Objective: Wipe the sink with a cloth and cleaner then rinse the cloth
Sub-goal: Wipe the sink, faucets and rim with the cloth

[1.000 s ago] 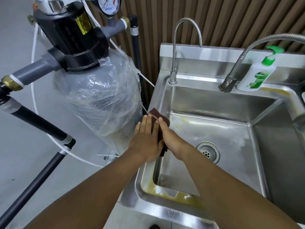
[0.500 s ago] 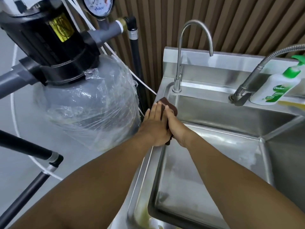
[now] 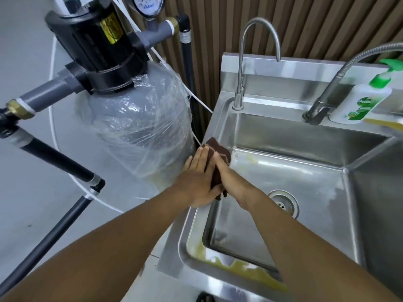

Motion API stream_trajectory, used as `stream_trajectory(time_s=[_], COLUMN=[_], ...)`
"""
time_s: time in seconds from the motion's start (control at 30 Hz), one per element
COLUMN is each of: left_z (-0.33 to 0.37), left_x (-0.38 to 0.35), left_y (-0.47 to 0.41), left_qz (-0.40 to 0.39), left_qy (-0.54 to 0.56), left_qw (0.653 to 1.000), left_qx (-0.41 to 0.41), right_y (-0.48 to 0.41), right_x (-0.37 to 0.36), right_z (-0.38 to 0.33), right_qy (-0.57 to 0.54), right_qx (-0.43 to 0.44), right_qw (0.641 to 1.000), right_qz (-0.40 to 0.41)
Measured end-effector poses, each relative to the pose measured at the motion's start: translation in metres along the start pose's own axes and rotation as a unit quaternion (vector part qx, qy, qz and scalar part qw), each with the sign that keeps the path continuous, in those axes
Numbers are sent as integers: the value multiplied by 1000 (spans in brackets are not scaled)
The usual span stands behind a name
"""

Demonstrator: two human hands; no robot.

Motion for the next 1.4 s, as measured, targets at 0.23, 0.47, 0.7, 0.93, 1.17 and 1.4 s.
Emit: stream_trajectory(time_s=[0.23, 0.47, 0.7, 0.93, 1.17, 1.4], left_z=[-7, -4, 3, 3, 39, 9], left_x=[-39, -55, -69, -72, -73, -89], left_y=[108, 182, 229, 184, 161, 204], left_qz=[-17, 18, 119, 127, 115, 125], left_qy=[-18, -84, -52, -59, -89, -65], left_qw=[1000, 996, 991, 976, 972, 973], left_qx=[0, -8, -23, -169, -187, -185], right_y=[62, 124, 146, 181, 200, 197], right_x=[-43, -77, -106, -47, -12, -10], right_z=[34, 27, 50, 50, 98, 99], right_qy=[99, 323, 606, 529, 519, 559], right_qx=[-61, -46, 89, 53, -44, -17], right_qw=[993, 944, 789, 843, 851, 826], right_qz=[-10, -35, -44, 82, 71, 68])
Point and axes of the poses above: each hand's wrist, its own y-axis away from the middle knuckle, its own x-axis out of the back of the hand, z = x × y, the point moved 7 cm from there along -y, towards the middle knuckle, and after that the axes turned 4 degrees about x, right-handed, at the moved point
